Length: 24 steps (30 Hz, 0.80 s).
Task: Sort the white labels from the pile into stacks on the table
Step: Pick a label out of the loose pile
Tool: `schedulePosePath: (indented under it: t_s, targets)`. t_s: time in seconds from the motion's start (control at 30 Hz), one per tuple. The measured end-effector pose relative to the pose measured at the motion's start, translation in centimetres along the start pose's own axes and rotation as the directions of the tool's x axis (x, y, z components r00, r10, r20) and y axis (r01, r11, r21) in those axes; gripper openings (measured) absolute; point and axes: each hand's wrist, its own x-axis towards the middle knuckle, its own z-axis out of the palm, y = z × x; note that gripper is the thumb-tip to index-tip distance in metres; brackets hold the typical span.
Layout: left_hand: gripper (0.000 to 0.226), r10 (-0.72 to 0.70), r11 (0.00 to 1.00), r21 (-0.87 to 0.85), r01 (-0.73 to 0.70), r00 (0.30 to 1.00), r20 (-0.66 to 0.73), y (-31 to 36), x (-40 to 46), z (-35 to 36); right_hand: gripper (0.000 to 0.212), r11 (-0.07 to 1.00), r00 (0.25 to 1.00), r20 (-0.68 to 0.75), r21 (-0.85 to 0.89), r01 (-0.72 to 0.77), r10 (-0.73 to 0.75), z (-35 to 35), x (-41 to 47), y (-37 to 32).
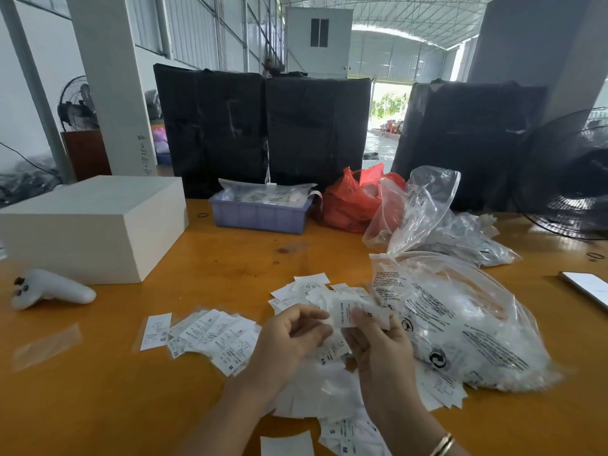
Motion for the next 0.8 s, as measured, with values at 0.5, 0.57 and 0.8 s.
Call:
schedulePosePath:
  t_s: [0.5,0.57,0.8]
  targets:
    - [0.008,-0.104,0.981,-0.176,0.086,0.989,-0.101,0.9,-0.1,-0.4,0.007,0.968,0.996,-0.004,-0.236,0.083,-0.086,0.0,-0.2,-0.2]
    - [0.009,-0.112,0.975,-0.2,0.093,0.99,-0.084,1.0,-0.1,-0.4,0.011,0.98,0.998,-0.024,-0.192,0.051,-0.056,-0.2,-0.1,-0.4]
    - [0.015,-0.109,0.979,-0.183,0.09,0.989,-0.097,1.0,-0.3,-0.2,0.009,0.982,0.996,-0.049,-0.181,0.06,-0.07,-0.3,0.0,-0.4]
